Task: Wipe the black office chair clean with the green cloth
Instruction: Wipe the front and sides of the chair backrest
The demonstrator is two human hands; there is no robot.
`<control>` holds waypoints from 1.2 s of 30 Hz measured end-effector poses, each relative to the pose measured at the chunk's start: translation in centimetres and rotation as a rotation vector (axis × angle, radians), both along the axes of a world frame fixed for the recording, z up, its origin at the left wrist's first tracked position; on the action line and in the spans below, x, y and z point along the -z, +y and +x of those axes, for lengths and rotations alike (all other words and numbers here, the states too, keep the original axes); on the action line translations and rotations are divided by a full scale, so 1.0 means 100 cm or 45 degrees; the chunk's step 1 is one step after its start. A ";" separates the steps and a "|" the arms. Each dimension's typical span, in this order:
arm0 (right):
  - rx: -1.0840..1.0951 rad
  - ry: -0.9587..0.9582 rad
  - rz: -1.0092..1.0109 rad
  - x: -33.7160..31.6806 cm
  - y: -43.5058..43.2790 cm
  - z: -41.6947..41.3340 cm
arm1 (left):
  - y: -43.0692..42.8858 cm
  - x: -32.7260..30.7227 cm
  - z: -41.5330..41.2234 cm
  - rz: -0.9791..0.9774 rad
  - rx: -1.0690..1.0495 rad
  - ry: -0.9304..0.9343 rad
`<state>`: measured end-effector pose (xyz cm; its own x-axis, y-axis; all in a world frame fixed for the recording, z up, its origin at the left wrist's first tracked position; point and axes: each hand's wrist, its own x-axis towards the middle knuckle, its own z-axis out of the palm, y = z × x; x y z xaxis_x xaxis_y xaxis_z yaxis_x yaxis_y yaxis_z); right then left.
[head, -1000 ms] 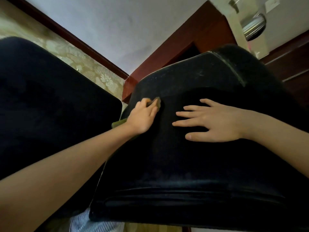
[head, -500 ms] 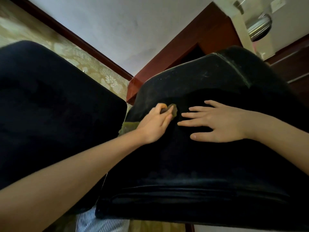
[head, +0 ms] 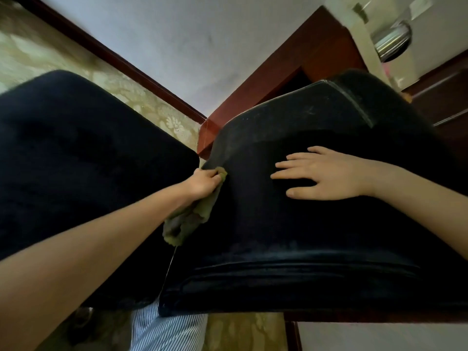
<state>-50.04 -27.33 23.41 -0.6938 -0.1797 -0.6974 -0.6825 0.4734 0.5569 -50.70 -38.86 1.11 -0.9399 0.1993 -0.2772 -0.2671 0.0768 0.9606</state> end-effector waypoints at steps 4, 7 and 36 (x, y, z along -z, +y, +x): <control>-0.015 0.068 -0.202 0.004 -0.002 0.006 | -0.016 -0.053 0.011 0.758 -0.090 -0.155; 0.077 0.182 -0.517 0.009 -0.002 0.004 | -0.024 -0.090 0.012 1.014 -0.099 -0.055; 0.366 0.566 -1.373 -0.010 -0.028 -0.001 | -0.073 -0.116 0.048 1.287 0.114 -0.010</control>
<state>-50.15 -30.10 24.40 -0.9461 -0.3228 0.0271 -0.3239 0.9442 -0.0597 -45.92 -46.19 12.76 -0.9087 0.4138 0.0541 -0.3070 -0.7506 0.5852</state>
